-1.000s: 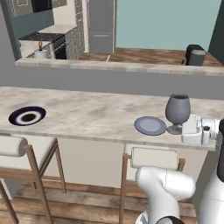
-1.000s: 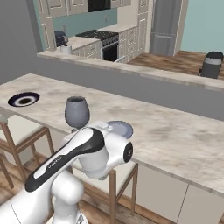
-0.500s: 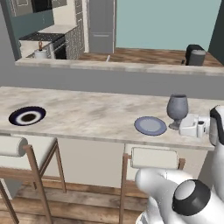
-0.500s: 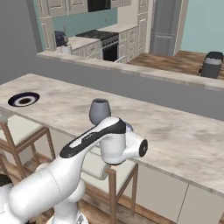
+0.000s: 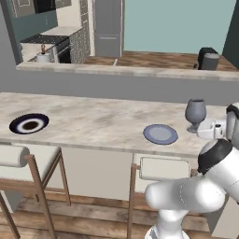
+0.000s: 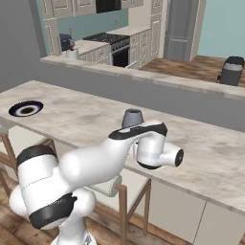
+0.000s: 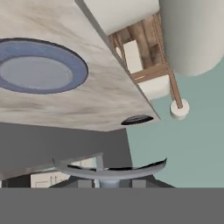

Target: Retrieve the wine glasses from the counter and place one next to each plate.

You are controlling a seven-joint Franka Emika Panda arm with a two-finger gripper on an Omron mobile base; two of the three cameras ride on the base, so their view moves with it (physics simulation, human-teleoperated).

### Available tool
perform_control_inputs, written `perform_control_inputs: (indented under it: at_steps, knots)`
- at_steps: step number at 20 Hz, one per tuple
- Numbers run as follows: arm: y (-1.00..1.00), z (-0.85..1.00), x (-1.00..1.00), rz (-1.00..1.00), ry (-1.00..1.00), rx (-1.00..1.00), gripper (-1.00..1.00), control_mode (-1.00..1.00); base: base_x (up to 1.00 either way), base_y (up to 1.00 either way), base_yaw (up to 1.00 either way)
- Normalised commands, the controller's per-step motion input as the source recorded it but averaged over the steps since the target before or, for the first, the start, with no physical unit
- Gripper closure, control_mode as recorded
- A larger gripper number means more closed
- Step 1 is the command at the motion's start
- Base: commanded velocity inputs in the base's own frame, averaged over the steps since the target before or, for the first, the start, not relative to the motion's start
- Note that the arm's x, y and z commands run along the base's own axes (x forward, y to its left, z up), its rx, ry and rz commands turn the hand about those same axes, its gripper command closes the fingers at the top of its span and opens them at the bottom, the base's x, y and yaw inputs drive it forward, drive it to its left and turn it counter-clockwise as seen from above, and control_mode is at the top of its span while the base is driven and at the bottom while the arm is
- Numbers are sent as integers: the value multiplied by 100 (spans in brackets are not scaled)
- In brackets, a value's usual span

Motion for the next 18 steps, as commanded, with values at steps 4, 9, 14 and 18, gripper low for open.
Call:
perform_control_inputs:
  at_steps: [4, 9, 14, 18]
  knots:
    - [-58, -20, 51, 0, 0, 0, 100, -100, 0, 0, 0]
    - [-20, -15, 59, 0, -1, -2, 100, -100, 0, 0, 0]
    - [-16, -13, 30, 3, -4, -1, 100, -100, 0, 0, 0]
    - [-9, -17, 1, 4, -5, -2, 100, -100, 0, 0, 0]
